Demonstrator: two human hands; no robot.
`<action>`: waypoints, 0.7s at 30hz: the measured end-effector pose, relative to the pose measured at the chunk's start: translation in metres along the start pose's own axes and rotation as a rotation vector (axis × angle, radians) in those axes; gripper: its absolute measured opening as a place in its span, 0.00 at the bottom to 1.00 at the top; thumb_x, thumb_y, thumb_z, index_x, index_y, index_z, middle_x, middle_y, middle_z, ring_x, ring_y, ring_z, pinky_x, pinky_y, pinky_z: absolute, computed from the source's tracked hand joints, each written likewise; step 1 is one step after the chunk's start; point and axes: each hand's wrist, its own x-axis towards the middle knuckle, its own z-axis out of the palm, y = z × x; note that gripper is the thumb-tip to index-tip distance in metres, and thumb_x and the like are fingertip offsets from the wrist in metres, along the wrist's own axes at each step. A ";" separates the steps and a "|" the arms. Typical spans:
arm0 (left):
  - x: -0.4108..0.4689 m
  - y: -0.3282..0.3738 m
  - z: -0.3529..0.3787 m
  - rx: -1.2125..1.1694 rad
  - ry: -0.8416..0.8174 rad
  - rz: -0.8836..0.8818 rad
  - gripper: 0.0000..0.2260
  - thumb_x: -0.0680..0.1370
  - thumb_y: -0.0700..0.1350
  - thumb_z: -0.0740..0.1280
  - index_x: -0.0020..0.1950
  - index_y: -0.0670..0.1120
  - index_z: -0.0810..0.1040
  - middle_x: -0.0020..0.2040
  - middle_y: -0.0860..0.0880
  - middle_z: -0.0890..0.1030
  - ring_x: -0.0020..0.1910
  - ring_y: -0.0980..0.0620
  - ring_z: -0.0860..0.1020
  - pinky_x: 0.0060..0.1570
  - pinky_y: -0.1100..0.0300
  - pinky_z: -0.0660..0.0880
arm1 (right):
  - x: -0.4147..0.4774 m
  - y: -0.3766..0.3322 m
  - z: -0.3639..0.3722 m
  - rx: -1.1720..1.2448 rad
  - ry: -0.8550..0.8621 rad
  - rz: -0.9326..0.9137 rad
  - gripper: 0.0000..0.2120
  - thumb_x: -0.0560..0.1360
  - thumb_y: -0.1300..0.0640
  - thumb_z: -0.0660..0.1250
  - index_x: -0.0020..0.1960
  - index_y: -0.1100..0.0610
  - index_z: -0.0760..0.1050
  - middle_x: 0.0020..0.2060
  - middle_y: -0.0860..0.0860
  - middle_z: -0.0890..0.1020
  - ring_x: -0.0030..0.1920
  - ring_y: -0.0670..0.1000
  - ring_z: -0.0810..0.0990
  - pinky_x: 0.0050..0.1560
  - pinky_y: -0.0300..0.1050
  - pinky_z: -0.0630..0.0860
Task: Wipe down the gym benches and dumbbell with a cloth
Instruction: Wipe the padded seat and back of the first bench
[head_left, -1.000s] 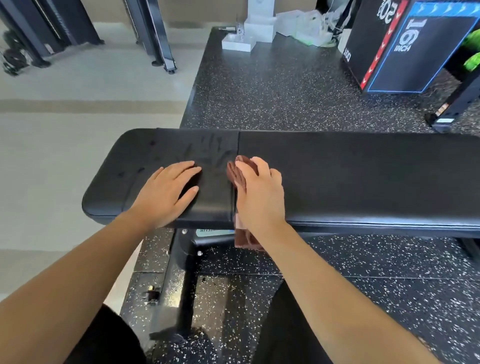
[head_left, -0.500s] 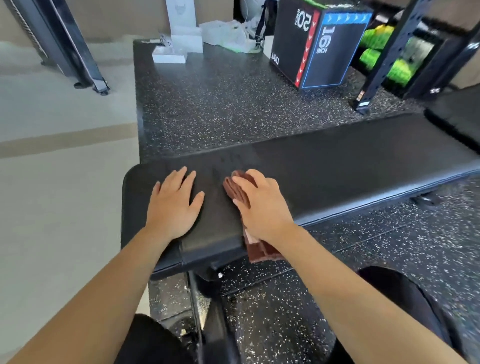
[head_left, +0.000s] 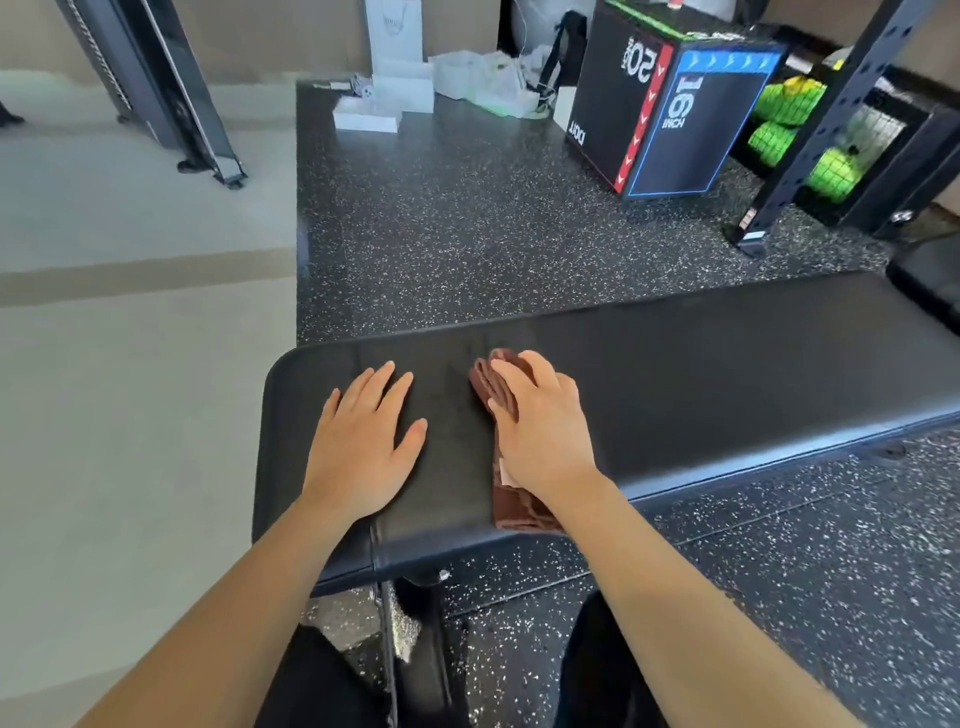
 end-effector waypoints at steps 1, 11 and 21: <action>0.001 0.001 0.000 -0.001 0.008 -0.007 0.25 0.79 0.57 0.53 0.75 0.51 0.58 0.77 0.50 0.57 0.76 0.50 0.53 0.73 0.48 0.50 | 0.002 0.003 0.001 0.012 0.001 -0.005 0.21 0.77 0.53 0.61 0.70 0.48 0.65 0.71 0.50 0.62 0.65 0.58 0.63 0.63 0.56 0.69; 0.004 0.006 -0.009 -0.078 0.045 -0.075 0.25 0.75 0.58 0.59 0.71 0.54 0.66 0.73 0.54 0.64 0.72 0.53 0.61 0.72 0.53 0.55 | 0.106 -0.003 0.009 -0.001 -0.141 -0.022 0.23 0.77 0.53 0.62 0.71 0.51 0.63 0.71 0.53 0.60 0.65 0.61 0.61 0.61 0.58 0.69; 0.004 0.010 -0.009 -0.084 0.081 -0.085 0.27 0.72 0.60 0.57 0.70 0.54 0.68 0.72 0.54 0.66 0.70 0.54 0.63 0.68 0.57 0.56 | 0.043 0.001 0.011 -0.086 -0.102 -0.155 0.23 0.78 0.48 0.58 0.72 0.48 0.59 0.72 0.51 0.58 0.66 0.58 0.60 0.59 0.56 0.67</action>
